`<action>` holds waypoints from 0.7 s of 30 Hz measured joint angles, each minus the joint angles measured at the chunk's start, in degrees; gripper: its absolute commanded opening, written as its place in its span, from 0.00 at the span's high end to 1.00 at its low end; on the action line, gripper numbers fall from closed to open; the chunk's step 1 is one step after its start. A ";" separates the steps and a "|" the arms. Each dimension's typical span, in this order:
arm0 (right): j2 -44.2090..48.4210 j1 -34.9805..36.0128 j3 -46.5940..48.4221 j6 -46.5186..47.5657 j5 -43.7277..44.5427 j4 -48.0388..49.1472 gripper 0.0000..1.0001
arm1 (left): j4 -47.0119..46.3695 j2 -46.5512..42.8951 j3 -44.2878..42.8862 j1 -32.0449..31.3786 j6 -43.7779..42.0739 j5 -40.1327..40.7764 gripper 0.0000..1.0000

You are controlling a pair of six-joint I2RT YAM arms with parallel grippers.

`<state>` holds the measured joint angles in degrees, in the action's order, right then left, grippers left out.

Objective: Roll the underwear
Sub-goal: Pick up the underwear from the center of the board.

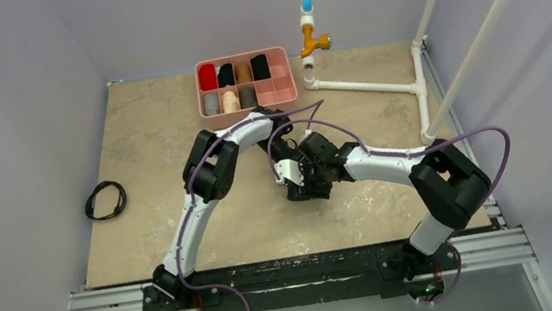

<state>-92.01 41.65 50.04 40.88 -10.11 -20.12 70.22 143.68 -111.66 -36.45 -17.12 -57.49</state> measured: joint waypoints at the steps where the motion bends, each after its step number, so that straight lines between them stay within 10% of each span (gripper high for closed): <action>1: -0.13 0.02 0.07 -0.17 -0.09 -0.02 0.64 | 0.11 0.00 0.00 0.02 0.00 0.04 1.00; 8: -0.76 0.04 0.85 -0.20 -0.20 -0.98 1.00 | 0.70 0.00 0.00 0.15 -0.02 0.42 0.92; 21: -0.52 0.04 1.05 -0.66 -0.39 -1.27 1.00 | 0.42 -0.17 0.98 1.33 0.98 -2.12 0.44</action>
<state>-92.53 41.69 51.09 40.23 -10.50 -21.39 70.63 143.50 -110.67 -35.11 -16.14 -59.61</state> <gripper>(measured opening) 0.253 0.480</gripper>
